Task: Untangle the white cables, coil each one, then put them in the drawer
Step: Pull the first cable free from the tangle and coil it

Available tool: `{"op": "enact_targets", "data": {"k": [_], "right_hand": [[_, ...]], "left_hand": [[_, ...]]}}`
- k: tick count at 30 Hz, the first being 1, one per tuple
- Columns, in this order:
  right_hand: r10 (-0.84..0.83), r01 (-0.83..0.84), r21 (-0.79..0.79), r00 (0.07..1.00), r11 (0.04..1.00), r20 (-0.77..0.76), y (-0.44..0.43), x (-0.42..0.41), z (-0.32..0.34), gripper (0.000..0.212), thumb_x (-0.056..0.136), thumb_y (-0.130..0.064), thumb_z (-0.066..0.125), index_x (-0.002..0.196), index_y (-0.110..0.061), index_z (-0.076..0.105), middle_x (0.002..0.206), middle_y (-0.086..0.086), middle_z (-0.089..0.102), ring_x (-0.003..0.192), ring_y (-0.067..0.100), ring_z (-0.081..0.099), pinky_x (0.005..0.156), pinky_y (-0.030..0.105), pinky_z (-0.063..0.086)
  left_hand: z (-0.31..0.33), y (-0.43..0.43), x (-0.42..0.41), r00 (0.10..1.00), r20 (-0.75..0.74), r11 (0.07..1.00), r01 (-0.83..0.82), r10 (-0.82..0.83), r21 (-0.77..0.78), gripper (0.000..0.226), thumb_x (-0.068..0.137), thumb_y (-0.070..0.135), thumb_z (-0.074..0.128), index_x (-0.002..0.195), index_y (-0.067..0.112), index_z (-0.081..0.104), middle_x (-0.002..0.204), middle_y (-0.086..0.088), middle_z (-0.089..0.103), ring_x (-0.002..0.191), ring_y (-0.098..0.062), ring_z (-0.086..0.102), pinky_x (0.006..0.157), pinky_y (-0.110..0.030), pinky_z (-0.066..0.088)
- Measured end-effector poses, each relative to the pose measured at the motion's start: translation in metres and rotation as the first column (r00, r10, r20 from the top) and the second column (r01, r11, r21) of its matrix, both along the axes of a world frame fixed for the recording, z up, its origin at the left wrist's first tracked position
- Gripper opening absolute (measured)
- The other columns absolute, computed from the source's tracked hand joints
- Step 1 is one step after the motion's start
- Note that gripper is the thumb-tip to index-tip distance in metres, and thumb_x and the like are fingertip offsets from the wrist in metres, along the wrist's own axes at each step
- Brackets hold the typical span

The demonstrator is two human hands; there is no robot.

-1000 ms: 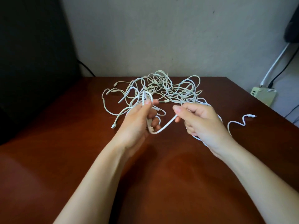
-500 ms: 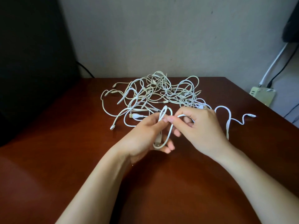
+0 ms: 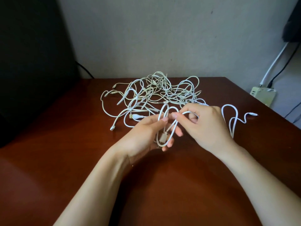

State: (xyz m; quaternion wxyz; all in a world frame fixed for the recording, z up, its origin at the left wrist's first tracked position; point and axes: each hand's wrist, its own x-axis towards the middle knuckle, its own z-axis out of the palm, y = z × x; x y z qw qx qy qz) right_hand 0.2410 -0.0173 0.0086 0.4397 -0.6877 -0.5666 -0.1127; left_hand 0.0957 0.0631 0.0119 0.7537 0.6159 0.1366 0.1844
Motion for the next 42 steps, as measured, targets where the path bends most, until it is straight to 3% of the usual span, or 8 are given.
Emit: {"op": "enact_targets", "data": {"k": [10,19,24,26,30,33,38,42], "right_hand": [[0.052,-0.057,0.022,0.982,0.998,0.182,0.000,-0.001,0.002,0.036,0.081,-0.051,0.053,0.069,-0.018,0.060,0.045,-0.009,0.023,0.058,0.015,0.037,0.053,0.030,0.035],[0.178,-0.170,-0.077,0.979,0.982,0.101,0.001,0.000,0.000,0.022,0.093,-0.041,0.043,0.080,-0.025,0.051,0.055,-0.023,0.052,0.056,-0.006,0.048,0.056,0.010,0.033],[0.152,-0.156,-0.136,0.988,0.978,-0.043,0.000,0.004,0.001,0.018,0.093,-0.049,0.039,0.093,-0.036,0.052,0.064,-0.008,0.057,0.053,0.007,0.059,0.067,0.037,0.049],[0.166,-0.180,-0.192,0.982,0.965,-0.088,0.000,0.006,0.001,0.010,0.095,-0.040,0.048,0.103,-0.037,0.052,0.066,-0.011,0.061,0.051,0.004,0.062,0.070,0.038,0.052],[0.206,-0.232,-0.424,0.973,0.875,-0.108,-0.001,0.003,0.001,0.042,0.091,-0.031,0.057,0.129,-0.039,0.042,0.079,-0.013,0.064,0.063,0.005,0.065,0.077,0.034,0.052],[0.226,-0.223,-0.506,0.972,0.833,-0.056,-0.002,0.002,0.000,0.041,0.092,-0.040,0.051,0.130,-0.046,0.037,0.082,-0.013,0.064,0.075,0.011,0.063,0.078,0.040,0.052],[0.291,-0.323,-0.306,0.945,0.896,-0.148,-0.005,0.001,0.007,0.019,0.097,-0.045,0.036,0.110,-0.042,0.049,0.063,0.001,0.053,0.055,0.010,0.047,0.061,0.029,0.040],[0.338,-0.364,-0.148,0.925,0.920,-0.172,-0.008,-0.005,0.013,0.015,0.095,-0.038,0.046,0.104,-0.038,0.058,0.054,-0.010,0.037,0.049,0.005,0.033,0.049,0.014,0.025]], "left_hand": [[-0.004,0.002,-0.005,0.988,-0.023,0.987,0.149,-0.150,-0.053,0.013,0.096,0.005,0.043,0.086,0.008,0.051,0.074,-0.004,0.049,0.052,-0.012,0.048,0.047,-0.022,0.045],[-0.004,0.000,-0.002,0.992,-0.077,0.995,0.100,-0.099,0.018,0.020,0.100,0.011,0.038,0.088,0.011,0.054,0.062,0.002,0.039,0.049,-0.007,0.032,0.045,-0.015,0.023],[0.001,0.008,-0.005,0.999,0.040,0.999,-0.036,0.035,0.019,0.019,0.099,0.009,0.036,0.085,0.012,0.048,0.057,0.004,0.037,0.047,-0.007,0.031,0.044,-0.017,0.024],[0.003,0.013,-0.007,0.991,0.098,0.996,-0.091,0.088,0.024,0.017,0.098,0.011,0.037,0.087,0.012,0.049,0.057,0.005,0.036,0.047,-0.007,0.032,0.045,-0.017,0.024],[0.005,0.018,-0.012,0.981,0.164,0.993,-0.109,0.101,0.044,0.010,0.088,0.020,0.044,0.091,0.013,0.051,0.058,0.005,0.034,0.048,-0.007,0.031,0.048,-0.019,0.024],[0.005,0.021,-0.015,0.968,0.235,0.993,-0.104,0.089,0.051,0.008,0.094,0.016,0.045,0.092,0.014,0.052,0.060,0.006,0.034,0.050,-0.007,0.033,0.049,-0.019,0.025],[0.014,0.031,-0.023,0.893,0.411,0.983,-0.156,0.184,-0.100,0.006,0.090,0.020,0.046,0.087,0.019,0.052,0.058,0.009,0.032,0.050,-0.006,0.029,0.046,-0.018,0.023],[0.015,0.032,-0.023,0.887,0.374,0.961,-0.227,0.271,-0.158,0.009,0.088,0.023,0.040,0.083,0.019,0.046,0.056,0.008,0.029,0.047,-0.006,0.028,0.044,-0.018,0.022]]}}
